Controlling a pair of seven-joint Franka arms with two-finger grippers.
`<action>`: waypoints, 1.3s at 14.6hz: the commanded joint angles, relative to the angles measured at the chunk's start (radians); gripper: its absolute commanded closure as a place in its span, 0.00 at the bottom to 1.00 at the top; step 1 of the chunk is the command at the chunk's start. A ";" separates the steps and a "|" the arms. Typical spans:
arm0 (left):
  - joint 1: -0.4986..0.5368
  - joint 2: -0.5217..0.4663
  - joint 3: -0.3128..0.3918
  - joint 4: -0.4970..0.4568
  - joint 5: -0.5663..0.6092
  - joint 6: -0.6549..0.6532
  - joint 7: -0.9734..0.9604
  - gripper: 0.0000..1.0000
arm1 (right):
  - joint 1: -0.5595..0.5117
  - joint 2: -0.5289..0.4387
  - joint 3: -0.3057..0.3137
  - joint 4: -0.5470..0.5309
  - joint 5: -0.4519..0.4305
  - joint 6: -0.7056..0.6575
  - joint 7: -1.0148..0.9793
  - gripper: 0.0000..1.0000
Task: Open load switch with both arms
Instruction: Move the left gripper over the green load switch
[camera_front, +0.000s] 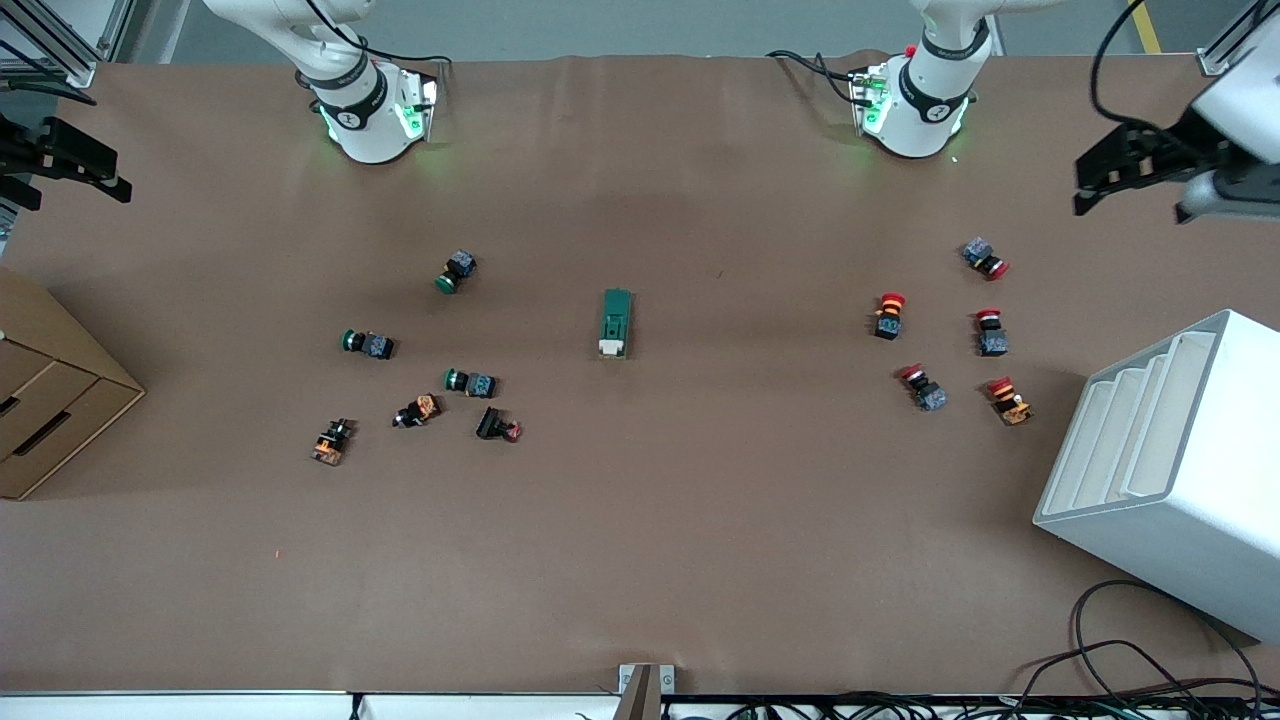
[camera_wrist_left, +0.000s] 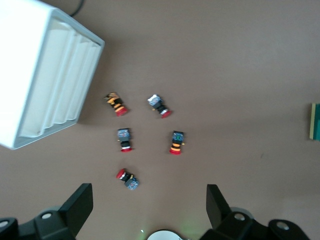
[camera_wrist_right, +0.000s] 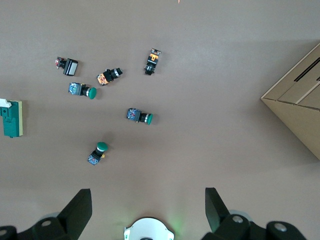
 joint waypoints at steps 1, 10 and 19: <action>-0.062 0.063 -0.060 -0.001 0.004 0.063 -0.068 0.00 | -0.018 0.036 0.006 0.007 0.002 0.037 -0.011 0.00; -0.421 0.173 -0.124 -0.415 0.013 0.708 -0.743 0.00 | -0.009 0.248 0.009 0.002 -0.086 0.112 0.002 0.00; -0.708 0.524 -0.124 -0.417 0.833 1.112 -1.603 0.01 | 0.235 0.337 0.017 -0.001 0.005 0.128 0.891 0.00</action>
